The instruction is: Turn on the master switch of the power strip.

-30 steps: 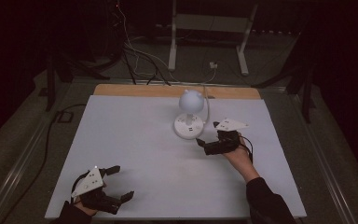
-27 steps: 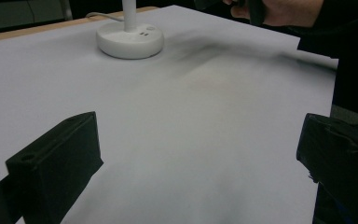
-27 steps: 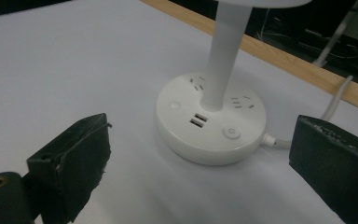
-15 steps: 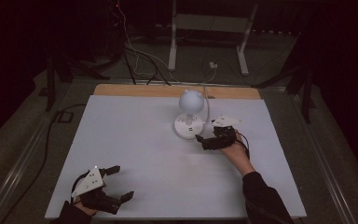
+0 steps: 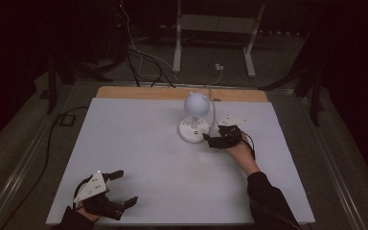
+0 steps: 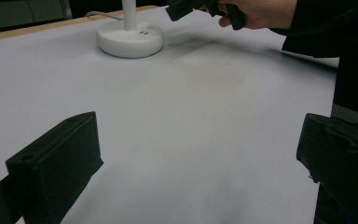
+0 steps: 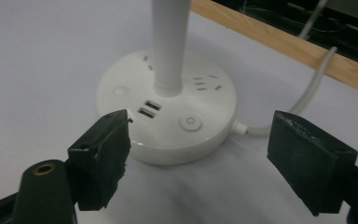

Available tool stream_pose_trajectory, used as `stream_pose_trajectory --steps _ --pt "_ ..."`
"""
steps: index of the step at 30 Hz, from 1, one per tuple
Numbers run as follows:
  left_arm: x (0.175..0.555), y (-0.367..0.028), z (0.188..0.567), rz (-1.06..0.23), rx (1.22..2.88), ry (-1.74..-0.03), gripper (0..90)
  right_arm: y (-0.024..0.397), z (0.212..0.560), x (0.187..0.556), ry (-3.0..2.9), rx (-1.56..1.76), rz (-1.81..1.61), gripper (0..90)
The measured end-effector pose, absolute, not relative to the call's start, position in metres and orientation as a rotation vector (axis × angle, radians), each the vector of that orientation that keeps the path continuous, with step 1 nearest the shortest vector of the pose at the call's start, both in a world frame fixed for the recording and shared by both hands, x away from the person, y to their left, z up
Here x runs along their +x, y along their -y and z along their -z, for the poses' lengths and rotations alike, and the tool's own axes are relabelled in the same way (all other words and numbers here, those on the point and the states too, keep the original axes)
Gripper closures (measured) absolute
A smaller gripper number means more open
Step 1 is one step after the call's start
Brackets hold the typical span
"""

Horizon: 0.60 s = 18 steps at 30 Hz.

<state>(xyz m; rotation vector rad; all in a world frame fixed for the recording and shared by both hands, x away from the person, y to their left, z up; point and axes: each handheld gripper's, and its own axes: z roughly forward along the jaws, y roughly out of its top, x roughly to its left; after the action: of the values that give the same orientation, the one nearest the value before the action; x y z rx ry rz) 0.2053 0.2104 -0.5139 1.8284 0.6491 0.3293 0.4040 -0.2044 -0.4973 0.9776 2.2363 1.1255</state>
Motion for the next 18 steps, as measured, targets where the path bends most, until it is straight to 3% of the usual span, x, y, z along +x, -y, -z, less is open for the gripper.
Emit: stream_pose_trajectory --steps 13,15,18 --pt "0.2055 -0.2107 0.5143 -0.323 1.829 -0.650 0.3 0.1971 0.5026 0.4113 -2.254 0.966 -1.078 38.8" --pt "0.2056 -0.2106 0.5143 -0.323 1.828 -0.651 0.3 0.1960 0.5044 0.4117 -2.235 0.973 -1.062 48.2" --pt "0.2055 -0.2106 0.5143 -0.323 1.829 -0.651 0.3 0.1952 0.5054 0.4119 -2.221 0.982 -1.053 53.7"
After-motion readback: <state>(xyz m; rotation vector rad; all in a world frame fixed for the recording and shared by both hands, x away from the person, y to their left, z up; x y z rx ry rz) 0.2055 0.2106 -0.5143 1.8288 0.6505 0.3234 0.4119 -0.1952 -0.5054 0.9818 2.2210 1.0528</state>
